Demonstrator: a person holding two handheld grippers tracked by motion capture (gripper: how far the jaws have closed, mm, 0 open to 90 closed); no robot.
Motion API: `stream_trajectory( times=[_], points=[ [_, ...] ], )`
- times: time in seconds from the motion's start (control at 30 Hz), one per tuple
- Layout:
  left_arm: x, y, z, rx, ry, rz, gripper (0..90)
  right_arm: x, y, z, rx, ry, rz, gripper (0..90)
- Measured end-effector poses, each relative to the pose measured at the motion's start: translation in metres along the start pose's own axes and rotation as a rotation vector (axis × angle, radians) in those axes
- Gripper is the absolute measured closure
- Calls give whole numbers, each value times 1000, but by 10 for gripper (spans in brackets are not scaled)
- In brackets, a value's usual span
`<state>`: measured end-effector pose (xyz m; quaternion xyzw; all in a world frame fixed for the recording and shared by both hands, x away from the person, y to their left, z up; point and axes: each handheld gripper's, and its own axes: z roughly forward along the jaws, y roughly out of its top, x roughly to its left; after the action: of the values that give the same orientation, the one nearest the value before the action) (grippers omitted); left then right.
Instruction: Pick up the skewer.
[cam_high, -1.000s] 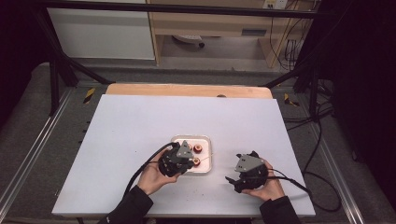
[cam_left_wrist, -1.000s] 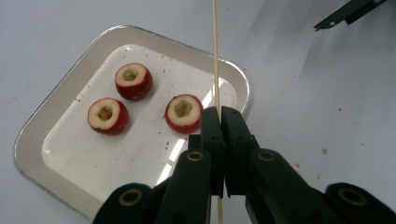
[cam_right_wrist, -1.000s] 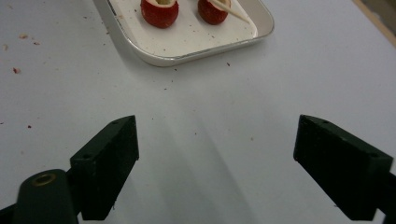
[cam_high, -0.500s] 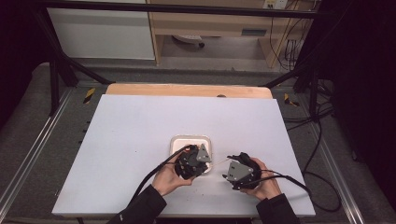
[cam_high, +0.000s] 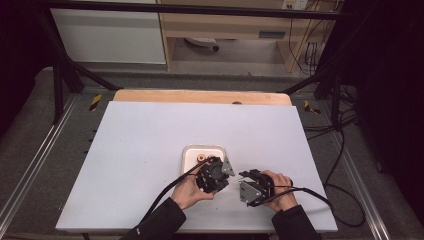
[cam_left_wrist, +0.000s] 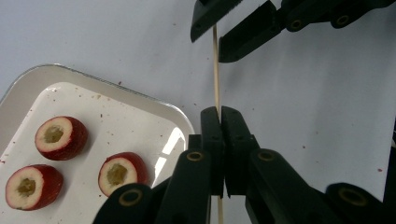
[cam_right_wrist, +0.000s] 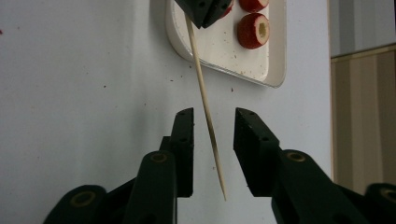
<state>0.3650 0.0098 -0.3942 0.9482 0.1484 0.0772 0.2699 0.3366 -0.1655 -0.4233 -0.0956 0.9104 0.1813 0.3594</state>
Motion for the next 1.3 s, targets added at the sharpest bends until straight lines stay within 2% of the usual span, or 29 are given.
stream_trajectory(
  times=[0.13, 0.3, 0.43, 0.67, 0.8, 0.93, 1.1, 1.23, 1.3],
  points=[
    [-1, 2, 2, 5, -9, 9, 887, 3, 2, 2, 3, 19, -71, 780],
    [-3, 4, 3, 5, -15, 14, 887, 6, 3, 3, 7, 20, -133, 830],
    [-3, 4, 3, 5, -21, 18, 887, 7, 3, 3, 12, 30, -160, 882],
    [-2, 4, 3, 12, -30, 12, 880, 7, 4, 1, 18, 23, -195, 889],
    [3, 2, 2, 66, -32, -6, 791, 7, 5, 0, 37, 2, -226, 889],
    [8, 2, 4, 120, -50, -29, 760, 5, 9, 1, 55, -14, -282, 888],
    [9, 5, 9, 187, -65, -32, 803, 3, 14, 3, 65, -18, -322, 888],
    [9, 8, 14, 213, -68, -26, 873, 3, 17, 4, 74, -17, -345, 888],
    [8, 9, 15, 224, -60, -24, 878, 3, 18, 5, 79, -18, -358, 888]
  ],
)
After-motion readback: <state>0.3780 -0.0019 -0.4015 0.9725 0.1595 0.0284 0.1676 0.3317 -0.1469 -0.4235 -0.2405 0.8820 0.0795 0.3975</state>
